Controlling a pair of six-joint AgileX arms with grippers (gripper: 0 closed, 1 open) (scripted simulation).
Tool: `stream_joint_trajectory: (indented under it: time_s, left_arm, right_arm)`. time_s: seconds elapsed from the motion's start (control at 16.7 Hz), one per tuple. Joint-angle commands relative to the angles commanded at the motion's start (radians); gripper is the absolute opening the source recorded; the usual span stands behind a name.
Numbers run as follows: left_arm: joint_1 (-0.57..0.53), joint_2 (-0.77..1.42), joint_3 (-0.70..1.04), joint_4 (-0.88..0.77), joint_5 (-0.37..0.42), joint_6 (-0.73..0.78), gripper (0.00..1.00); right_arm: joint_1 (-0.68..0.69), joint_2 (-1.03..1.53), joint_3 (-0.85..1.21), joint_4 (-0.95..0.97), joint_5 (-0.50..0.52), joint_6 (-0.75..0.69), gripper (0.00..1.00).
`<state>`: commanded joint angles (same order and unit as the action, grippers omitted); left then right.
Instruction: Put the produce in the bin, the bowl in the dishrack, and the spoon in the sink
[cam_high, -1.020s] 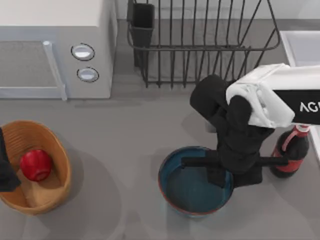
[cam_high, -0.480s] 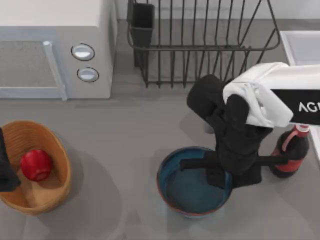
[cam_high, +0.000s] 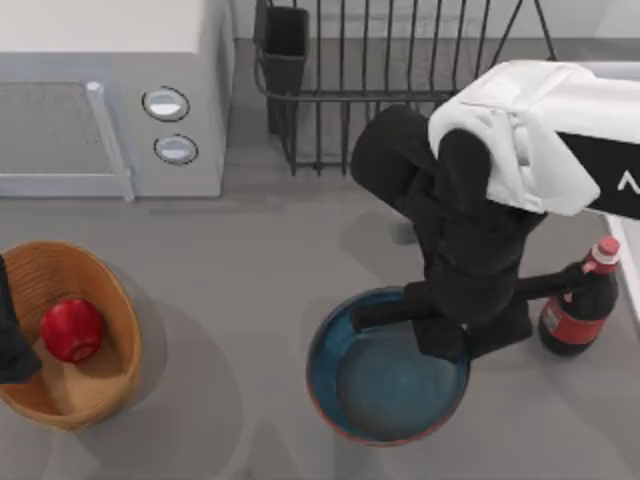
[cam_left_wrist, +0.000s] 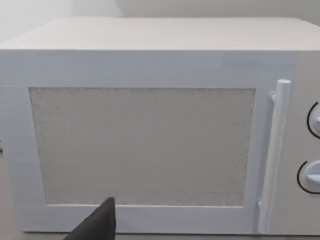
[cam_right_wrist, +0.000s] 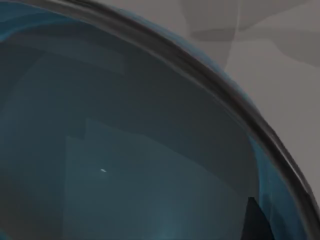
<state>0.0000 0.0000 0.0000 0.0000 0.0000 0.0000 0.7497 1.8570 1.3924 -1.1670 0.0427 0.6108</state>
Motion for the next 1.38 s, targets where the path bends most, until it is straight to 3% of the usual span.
stream_joint_trajectory:
  time_s: [0.3,0.72,0.96,1.38]
  left_arm:
    - [0.000,0.000,0.000,0.000,0.000,0.000,1.00]
    - [0.000,0.000,0.000,0.000,0.000,0.000,1.00]
    - [0.000,0.000,0.000,0.000,0.000,0.000,1.00]
    - [0.000,0.000,0.000,0.000,0.000,0.000,1.00]
  right_arm:
    - [-0.081,-0.040,0.076,-0.053,-0.041,0.068,0.00]
    - [-0.069,-0.042,0.075,-0.026,-0.016,0.055,0.00]
    - [-0.023,-0.078,0.079,0.115,0.124,-0.021,0.00]
    - [0.110,-0.209,0.076,0.549,0.523,-0.262,0.00]
